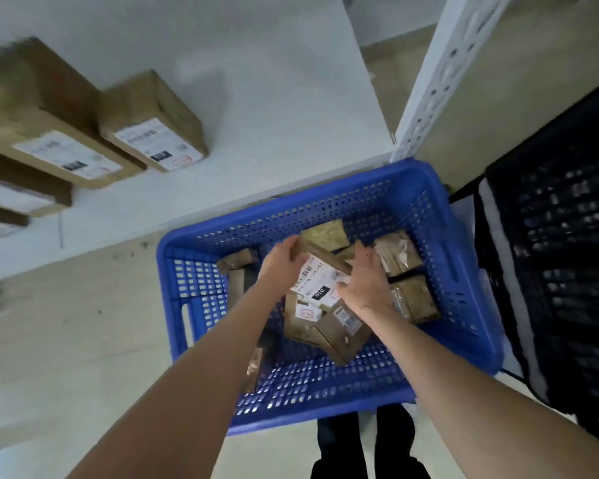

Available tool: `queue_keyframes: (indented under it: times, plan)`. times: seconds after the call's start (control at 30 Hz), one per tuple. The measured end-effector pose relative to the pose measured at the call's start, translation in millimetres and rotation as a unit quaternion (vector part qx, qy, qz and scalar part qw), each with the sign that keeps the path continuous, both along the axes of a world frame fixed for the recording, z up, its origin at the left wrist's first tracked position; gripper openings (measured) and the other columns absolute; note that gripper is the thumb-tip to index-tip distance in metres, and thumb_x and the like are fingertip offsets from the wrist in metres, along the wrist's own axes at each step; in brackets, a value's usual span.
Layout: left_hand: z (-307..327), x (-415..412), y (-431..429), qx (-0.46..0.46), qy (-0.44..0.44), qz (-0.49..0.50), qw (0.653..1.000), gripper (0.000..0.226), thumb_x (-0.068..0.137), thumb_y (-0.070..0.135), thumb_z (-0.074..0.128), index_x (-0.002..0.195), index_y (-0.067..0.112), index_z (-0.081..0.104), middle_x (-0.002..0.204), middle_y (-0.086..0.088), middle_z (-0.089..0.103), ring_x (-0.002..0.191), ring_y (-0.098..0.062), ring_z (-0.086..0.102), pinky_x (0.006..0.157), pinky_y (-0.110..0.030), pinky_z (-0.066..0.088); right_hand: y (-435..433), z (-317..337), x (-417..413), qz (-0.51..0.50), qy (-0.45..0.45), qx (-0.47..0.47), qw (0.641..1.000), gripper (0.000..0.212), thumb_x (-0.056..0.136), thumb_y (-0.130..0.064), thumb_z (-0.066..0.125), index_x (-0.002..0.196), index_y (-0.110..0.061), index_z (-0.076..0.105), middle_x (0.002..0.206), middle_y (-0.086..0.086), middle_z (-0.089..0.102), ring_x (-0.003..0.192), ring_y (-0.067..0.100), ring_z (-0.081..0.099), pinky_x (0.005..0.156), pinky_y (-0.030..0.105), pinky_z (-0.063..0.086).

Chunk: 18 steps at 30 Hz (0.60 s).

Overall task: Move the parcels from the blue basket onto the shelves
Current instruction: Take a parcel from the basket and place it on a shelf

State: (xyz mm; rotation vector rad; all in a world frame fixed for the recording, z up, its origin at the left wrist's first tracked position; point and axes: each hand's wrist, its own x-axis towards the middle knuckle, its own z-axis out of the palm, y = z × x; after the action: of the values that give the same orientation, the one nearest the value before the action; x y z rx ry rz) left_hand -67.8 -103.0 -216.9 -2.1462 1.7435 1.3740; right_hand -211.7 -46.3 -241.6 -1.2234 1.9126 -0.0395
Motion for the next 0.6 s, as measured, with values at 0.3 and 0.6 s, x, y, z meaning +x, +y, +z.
queue_keyframes:
  times: [0.3,0.6]
  plan:
    - [246.6,26.8,-25.3,-0.078,0.031,-0.053,0.995,0.039,0.101,0.024,0.042,0.140,0.016,0.047,0.133,-0.009,0.057,0.112,-0.020,0.055,0.085,-0.020,0.037,-22.0,213.1,8.6,-0.041,-0.253,0.060,0.965,0.054,0.074,-0.031,0.082,0.118,-0.021,0.054,0.118,0.003,0.067,0.099,0.019,0.068,0.086,0.037,0.056]
    - [436.1,51.7,8.9,-0.163,0.048,0.043,0.985,0.050,0.092,0.035,0.059,0.137,0.013,0.050,0.128,-0.005,0.060,0.115,-0.023,0.058,0.100,-0.038,0.046,-5.6,383.8,5.4,-0.057,-0.400,0.019,0.915,0.043,0.082,-0.027,0.075,0.119,-0.016,0.057,0.106,0.005,0.072,0.092,0.020,0.071,0.076,0.036,0.059]
